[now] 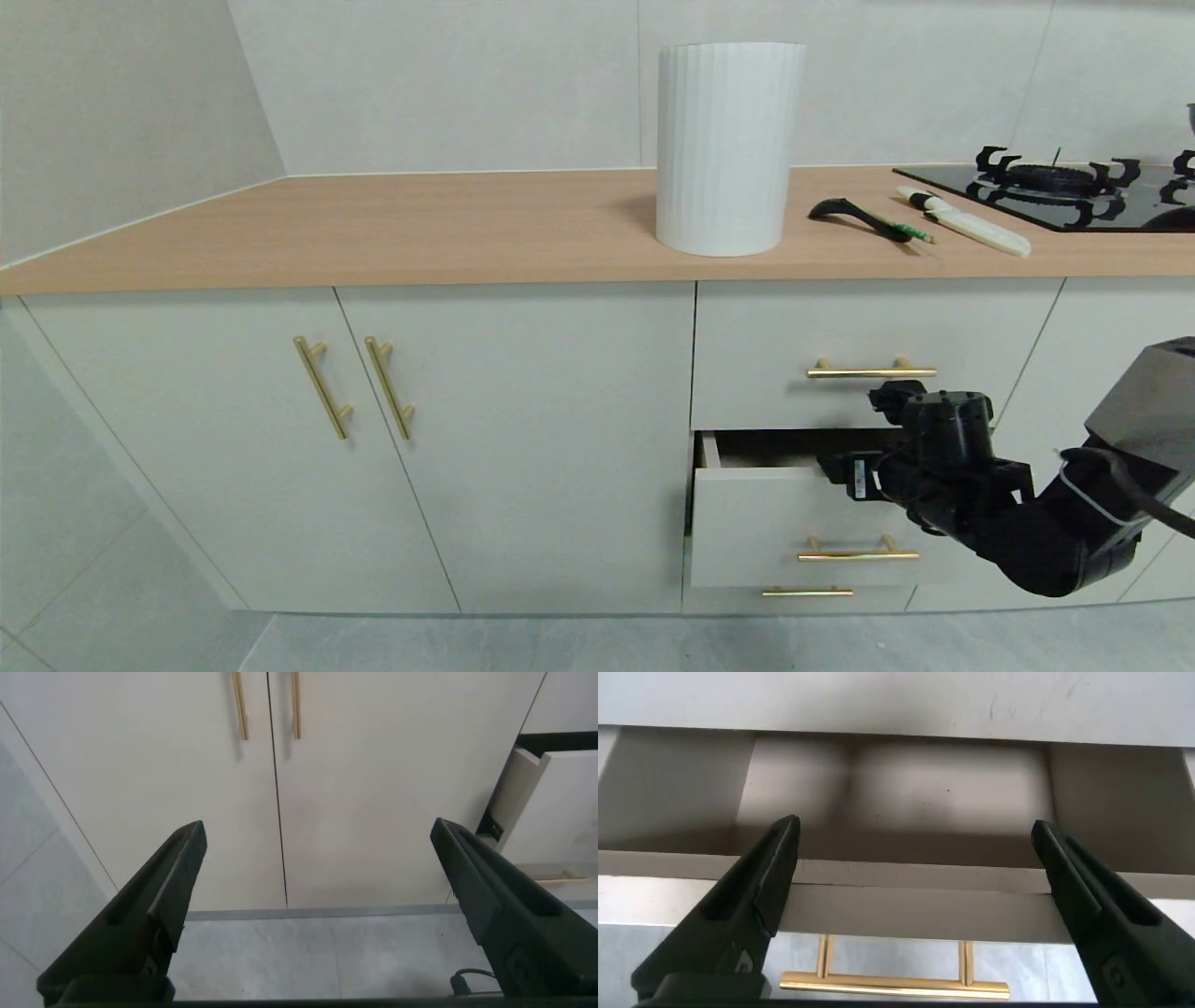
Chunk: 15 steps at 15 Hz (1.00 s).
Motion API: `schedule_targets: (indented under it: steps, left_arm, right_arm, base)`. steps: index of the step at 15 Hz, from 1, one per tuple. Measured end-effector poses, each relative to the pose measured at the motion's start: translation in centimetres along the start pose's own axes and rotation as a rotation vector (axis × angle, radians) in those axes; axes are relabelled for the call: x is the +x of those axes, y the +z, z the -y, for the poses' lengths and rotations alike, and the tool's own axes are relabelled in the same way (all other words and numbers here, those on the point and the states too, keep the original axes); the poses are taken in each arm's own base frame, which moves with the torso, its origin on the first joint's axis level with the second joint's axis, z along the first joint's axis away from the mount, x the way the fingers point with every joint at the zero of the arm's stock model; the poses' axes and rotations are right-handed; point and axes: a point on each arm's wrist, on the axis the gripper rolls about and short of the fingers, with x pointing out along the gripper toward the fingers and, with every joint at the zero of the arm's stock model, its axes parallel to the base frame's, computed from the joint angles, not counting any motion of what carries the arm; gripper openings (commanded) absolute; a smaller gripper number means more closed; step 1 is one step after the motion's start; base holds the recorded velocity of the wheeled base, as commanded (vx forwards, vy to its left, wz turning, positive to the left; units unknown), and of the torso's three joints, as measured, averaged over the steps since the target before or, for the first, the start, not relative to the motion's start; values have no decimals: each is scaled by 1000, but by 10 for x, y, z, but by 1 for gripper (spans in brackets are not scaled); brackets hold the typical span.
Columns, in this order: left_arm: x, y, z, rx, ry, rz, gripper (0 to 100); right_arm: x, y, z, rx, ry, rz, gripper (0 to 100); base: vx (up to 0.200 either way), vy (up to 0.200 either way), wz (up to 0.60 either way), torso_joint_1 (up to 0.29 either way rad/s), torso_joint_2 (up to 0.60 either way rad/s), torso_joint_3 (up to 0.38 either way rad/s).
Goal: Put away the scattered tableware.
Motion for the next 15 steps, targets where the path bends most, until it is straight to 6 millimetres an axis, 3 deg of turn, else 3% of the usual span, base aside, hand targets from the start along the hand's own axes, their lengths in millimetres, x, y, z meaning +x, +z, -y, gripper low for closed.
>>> schedule_targets:
  steps: [9, 15]
  left_arm:
    - [0, 0, 0, 0, 0, 0, 100]
    - [0, 0, 0, 0, 0, 0, 100]
  right_arm:
    - [-16, -1, 3, -27, -4, -103, 100]
    - [-44, -1, 0, -83, 39, -296, 100]
  base:
    - [0, 0, 0, 0, 0, 0]
    - [0, 0, 0, 0, 0, 0]
